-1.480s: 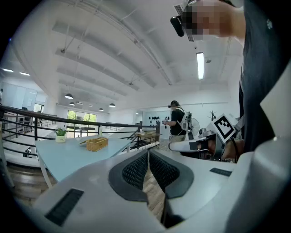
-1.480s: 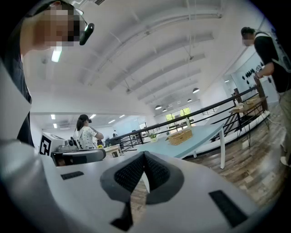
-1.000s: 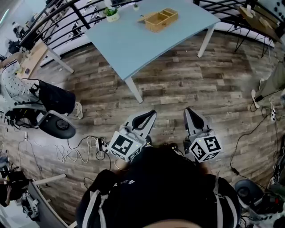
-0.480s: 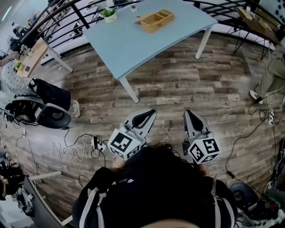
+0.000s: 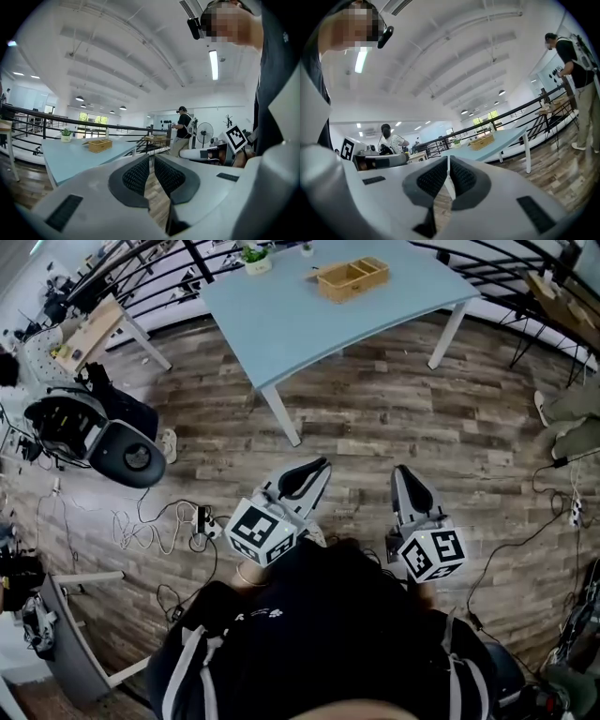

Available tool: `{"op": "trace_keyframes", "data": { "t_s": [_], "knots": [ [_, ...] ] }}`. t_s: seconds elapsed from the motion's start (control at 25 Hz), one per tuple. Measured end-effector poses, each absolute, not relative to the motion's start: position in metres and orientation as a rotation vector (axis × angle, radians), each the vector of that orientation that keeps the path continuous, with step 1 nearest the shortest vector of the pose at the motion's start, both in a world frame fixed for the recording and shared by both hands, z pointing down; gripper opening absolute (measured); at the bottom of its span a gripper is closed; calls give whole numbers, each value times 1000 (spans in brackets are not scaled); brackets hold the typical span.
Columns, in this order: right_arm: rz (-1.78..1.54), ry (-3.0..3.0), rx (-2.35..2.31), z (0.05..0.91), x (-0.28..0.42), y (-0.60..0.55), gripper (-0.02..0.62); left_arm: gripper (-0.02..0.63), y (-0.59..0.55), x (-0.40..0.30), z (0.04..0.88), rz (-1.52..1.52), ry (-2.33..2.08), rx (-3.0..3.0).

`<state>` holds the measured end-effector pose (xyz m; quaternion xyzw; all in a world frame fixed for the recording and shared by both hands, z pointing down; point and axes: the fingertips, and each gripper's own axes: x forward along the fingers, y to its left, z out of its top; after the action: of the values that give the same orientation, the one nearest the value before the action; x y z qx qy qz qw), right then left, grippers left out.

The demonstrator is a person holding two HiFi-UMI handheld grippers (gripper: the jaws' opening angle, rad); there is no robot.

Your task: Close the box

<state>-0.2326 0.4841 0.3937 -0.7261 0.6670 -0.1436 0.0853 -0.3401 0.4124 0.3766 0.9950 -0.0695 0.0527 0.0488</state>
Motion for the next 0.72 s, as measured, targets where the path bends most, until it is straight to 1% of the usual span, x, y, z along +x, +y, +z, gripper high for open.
{"op": "trace_keyframes", "data": {
  "t_s": [0.48, 0.72],
  "knots": [
    [-388, 2053, -2140, 389, -233, 475, 67, 24, 410, -343, 376, 136, -246, 3028],
    [-406, 2025, -2161, 393, -219, 466, 80, 26, 395, -323, 382, 124, -196, 3001]
  ]
}}
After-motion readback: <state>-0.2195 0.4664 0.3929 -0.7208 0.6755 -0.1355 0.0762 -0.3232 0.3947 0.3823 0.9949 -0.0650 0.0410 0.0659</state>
